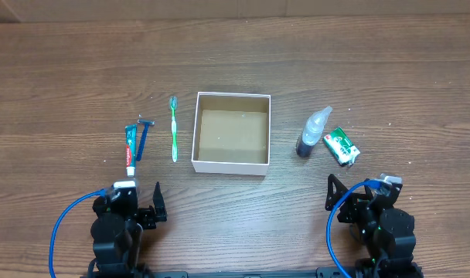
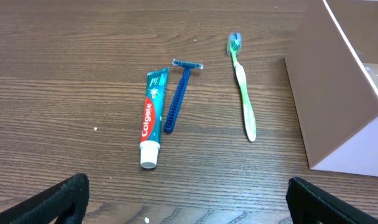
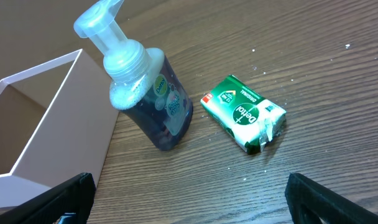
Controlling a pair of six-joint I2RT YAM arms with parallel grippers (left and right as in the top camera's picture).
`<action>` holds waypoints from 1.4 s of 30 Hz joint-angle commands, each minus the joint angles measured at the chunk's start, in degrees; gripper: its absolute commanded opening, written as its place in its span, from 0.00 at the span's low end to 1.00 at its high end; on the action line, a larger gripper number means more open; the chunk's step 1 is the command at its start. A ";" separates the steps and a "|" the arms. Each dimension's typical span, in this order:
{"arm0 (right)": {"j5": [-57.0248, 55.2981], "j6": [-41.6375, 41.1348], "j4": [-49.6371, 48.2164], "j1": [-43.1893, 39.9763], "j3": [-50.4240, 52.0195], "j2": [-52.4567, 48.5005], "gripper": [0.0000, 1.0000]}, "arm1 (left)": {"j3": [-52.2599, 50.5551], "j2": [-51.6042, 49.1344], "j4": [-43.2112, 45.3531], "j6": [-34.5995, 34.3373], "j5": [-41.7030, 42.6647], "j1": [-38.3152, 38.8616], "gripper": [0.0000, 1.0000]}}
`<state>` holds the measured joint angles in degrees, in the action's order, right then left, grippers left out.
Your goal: Pack container
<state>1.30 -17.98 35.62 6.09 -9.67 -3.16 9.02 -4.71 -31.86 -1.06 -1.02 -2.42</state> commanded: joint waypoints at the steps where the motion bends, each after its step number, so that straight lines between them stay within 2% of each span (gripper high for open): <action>1: 0.26 0.24 1.11 0.28 0.76 0.63 1.00 | -0.57 0.72 0.15 0.68 1.03 -0.20 1.00; 37: 0.24 0.24 1.05 0.28 0.76 0.63 1.00 | -0.57 0.72 0.15 0.68 1.03 -0.20 1.00; 40: -0.39 0.24 -1.53 0.28 0.76 0.63 1.00 | -0.57 0.72 0.15 0.68 1.03 -0.20 1.00; 42: 0.76 -0.26 -6.97 0.28 0.76 0.63 1.00 | -0.57 0.72 0.15 0.68 1.03 -0.20 1.00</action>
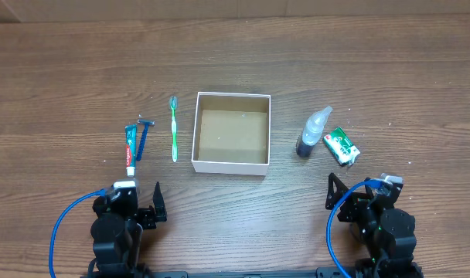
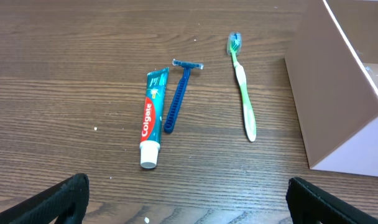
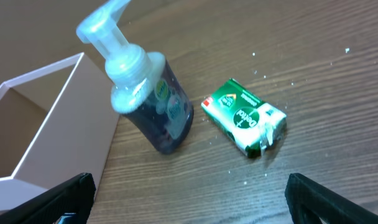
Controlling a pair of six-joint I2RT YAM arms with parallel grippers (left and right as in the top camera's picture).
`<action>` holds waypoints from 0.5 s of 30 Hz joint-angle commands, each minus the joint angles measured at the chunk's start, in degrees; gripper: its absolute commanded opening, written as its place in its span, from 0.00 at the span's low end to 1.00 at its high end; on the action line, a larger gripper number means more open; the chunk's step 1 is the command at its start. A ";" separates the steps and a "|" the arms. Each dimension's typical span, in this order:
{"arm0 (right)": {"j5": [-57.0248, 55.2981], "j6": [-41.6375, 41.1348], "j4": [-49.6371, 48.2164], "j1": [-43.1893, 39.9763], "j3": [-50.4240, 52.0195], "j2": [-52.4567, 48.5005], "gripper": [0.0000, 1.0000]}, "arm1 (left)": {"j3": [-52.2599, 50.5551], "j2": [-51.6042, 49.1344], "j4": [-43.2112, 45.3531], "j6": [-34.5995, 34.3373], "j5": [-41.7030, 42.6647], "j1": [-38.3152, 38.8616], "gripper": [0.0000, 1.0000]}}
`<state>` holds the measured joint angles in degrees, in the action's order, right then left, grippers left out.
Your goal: Pack container
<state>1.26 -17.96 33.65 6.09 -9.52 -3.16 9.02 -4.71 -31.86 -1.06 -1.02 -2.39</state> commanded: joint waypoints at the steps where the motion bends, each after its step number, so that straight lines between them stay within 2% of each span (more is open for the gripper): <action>1: 3.08 -0.98 -6.88 0.28 0.61 0.63 1.00 | -0.57 0.70 0.15 0.68 1.05 -0.22 1.00; 5: 10.19 -3.52 -13.99 0.28 -0.98 0.61 1.00 | -0.57 0.72 0.15 0.68 1.03 -0.22 1.00; 8: 10.05 -3.26 -13.11 0.28 -6.16 -0.57 1.00 | -0.57 0.72 0.15 0.68 1.03 -0.22 1.00; 13: 9.46 -3.26 -1.95 0.28 -27.56 -14.12 1.00 | -0.57 0.72 0.15 0.68 1.03 -0.22 1.00; 15: 9.31 -3.26 6.49 0.28 -39.71 -24.72 1.00 | -0.57 0.70 0.15 0.68 1.05 -0.24 1.00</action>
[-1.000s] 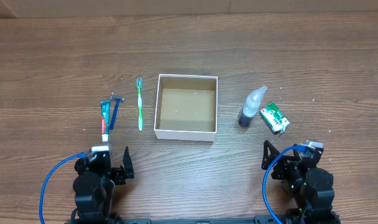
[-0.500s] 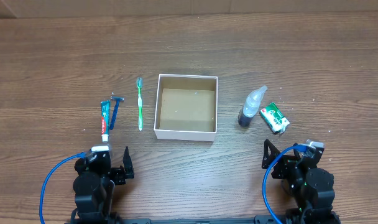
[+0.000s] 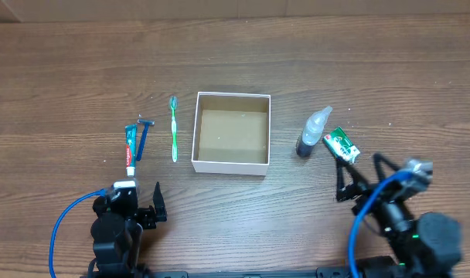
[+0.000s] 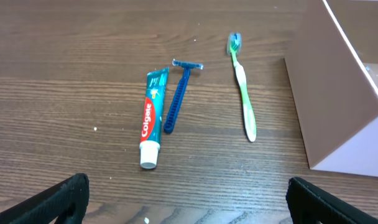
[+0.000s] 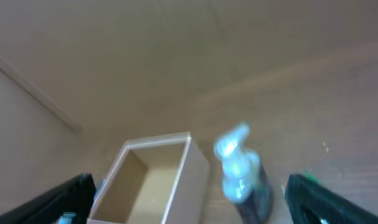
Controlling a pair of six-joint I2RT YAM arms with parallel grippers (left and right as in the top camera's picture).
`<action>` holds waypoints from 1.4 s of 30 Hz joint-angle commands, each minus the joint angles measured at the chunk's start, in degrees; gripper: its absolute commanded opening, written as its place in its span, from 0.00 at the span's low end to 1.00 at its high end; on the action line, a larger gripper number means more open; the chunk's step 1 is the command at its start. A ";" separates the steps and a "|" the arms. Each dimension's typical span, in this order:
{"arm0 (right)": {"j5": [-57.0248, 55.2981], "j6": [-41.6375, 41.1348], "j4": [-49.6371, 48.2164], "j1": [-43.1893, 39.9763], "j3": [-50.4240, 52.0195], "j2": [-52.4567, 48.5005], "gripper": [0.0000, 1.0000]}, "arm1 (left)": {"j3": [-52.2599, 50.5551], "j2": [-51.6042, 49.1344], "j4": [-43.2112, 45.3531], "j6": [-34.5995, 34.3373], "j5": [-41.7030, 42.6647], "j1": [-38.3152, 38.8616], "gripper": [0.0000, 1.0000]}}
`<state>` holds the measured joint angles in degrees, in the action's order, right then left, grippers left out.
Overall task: Pack container
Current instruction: 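Move the right gripper to the soap pump bottle and grasp it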
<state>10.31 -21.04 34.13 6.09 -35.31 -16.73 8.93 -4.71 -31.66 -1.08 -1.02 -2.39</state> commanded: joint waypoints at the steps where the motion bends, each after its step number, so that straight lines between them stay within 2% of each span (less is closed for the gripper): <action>1: 0.26 -0.17 8.57 0.28 -17.51 -14.51 1.00 | -0.48 0.72 -0.04 0.70 1.05 -0.22 1.00; 5: -1.22 -0.13 26.18 0.31 -39.41 -36.37 1.00 | -0.48 0.72 -0.04 0.70 1.03 -0.22 1.00; 9: 2.67 -0.20 34.03 1.11 -50.42 -51.89 1.00 | -0.48 0.72 -0.04 0.70 1.03 -0.22 1.00; 11: 7.63 -0.22 33.55 2.08 -50.97 -56.22 1.00 | -0.48 0.72 -0.04 0.70 1.03 -0.22 1.00; 12: 6.32 -0.28 33.05 2.82 -50.97 -58.62 1.00 | -0.48 0.72 -0.04 0.70 1.03 -0.22 1.00; 20: -14.08 -8.92 35.87 10.27 -50.88 -73.50 1.00 | -0.48 0.72 -0.04 0.70 1.03 -0.24 1.00; 28: -14.25 -12.26 35.19 9.88 -50.25 -83.21 1.00 | -0.48 0.72 -0.04 0.70 1.03 -0.22 1.00; 32: -13.68 -12.24 34.51 9.88 -50.25 -85.77 0.97 | -0.48 0.72 -0.04 0.70 1.05 -0.22 1.00; 33: -13.68 -12.24 34.21 9.88 -50.23 -85.99 0.94 | -0.48 0.72 -0.04 0.70 1.03 -0.24 1.00; 35: -13.66 -12.24 33.24 9.88 -50.21 -86.01 0.75 | -0.48 0.72 -0.04 0.70 1.03 -0.22 1.00; 37: -13.66 -12.24 33.18 9.88 -50.21 -86.01 0.49 | -0.48 0.72 -0.04 0.70 1.03 -0.22 1.00; 41: -13.68 -12.22 33.31 9.88 -50.21 -86.01 0.47 | -0.48 0.72 -0.04 0.70 1.03 -0.22 1.00; 42: -13.70 -12.22 33.51 9.88 -50.21 -85.96 0.43 | -0.48 0.70 -0.04 0.70 1.03 -0.22 1.00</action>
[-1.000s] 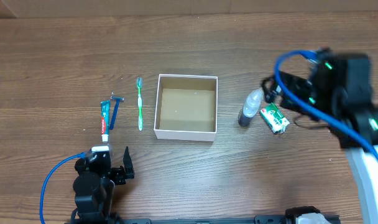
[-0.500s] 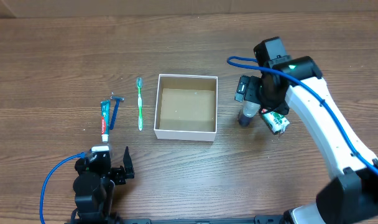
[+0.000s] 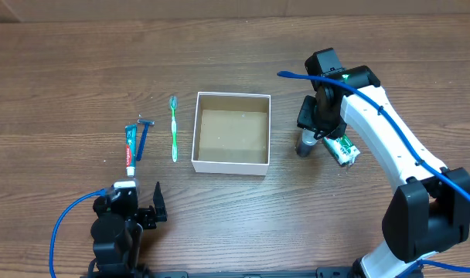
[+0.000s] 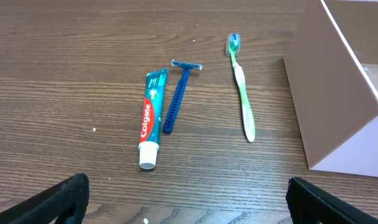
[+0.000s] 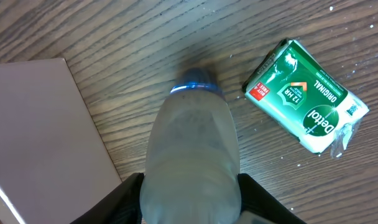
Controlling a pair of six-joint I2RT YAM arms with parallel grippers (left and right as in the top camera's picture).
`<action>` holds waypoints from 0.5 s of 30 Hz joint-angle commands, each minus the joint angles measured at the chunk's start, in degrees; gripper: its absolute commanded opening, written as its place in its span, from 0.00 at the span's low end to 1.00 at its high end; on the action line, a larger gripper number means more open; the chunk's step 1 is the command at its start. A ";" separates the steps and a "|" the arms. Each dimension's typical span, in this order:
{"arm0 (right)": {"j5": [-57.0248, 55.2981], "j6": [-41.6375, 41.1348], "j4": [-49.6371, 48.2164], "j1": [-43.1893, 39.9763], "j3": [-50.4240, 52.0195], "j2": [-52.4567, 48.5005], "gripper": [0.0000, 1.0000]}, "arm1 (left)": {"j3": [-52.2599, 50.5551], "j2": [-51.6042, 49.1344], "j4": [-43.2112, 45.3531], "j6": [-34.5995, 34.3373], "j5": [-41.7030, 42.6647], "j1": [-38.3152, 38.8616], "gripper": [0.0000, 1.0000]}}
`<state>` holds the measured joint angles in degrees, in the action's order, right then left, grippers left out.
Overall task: Pack container
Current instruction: 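Move the right gripper to the soap pump bottle and grasp it, then carry the soap bottle into the box and release it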
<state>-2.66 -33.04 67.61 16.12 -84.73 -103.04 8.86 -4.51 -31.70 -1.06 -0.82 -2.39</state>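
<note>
A white open box point(image 3: 195, 131) stands mid-table. Right of it is a soap pump bottle point(image 3: 303, 145) with a dark body and a clear pump top point(image 5: 190, 143). My right gripper point(image 5: 189, 186) comes down from above and is shut on that pump top, a finger pressed on each side. A green Dettol soap bar point(image 5: 307, 106) lies just right of the bottle. Left of the box lie a green toothbrush point(image 4: 242, 93), a blue razor point(image 4: 176, 96) and a Colgate toothpaste tube point(image 4: 149, 121). My left gripper point(image 4: 189, 202) rests open at the near edge, nothing between its fingers.
The box's near wall point(image 4: 338, 106) stands close on the right of the left wrist view. The box's edge point(image 5: 40, 124) sits right beside the bottle. Bare wooden table point(image 3: 235, 46) stretches behind the box, and more lies in front of it.
My right arm has gone from the near right of the table to above the pump bottle, and its fingers have shut on the pump top. The left arm and all objects are unmoved.
Both grippers first rested open at the near edge, the right one looking at the bottle and soap bar. The right wrist then lifted and its view tilted up over the box and bottle. Now it holds the bottle's pump top from above.
</note>
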 commanded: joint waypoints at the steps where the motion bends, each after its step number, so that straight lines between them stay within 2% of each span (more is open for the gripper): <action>1: -0.74 -0.15 0.15 -0.15 -0.81 0.50 0.41 | -0.42 0.50 0.00 0.68 0.83 -0.22 1.00; 3: -1.42 0.33 0.85 -0.15 -0.90 1.55 0.36 | -0.42 0.50 0.00 0.68 0.85 -0.22 1.00; 6: -4.28 0.70 2.95 0.79 -1.57 6.86 0.35 | -0.42 0.52 0.00 0.68 0.83 -0.22 1.00; 8: -4.20 4.42 3.28 2.40 -2.75 11.65 0.35 | -0.42 0.52 0.00 0.68 0.85 -0.22 1.00; 12: -4.17 8.39 1.33 9.84 -3.74 22.51 0.35 | -0.42 0.50 0.00 0.68 0.85 -0.24 1.00; 15: -4.15 9.09 -1.20 15.34 -3.74 26.34 0.34 | -0.42 0.52 0.00 0.68 0.83 -0.22 1.00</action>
<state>-6.37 -26.33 68.38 26.89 -86.06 -81.21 8.86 -4.51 -31.70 -1.06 -0.82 -2.42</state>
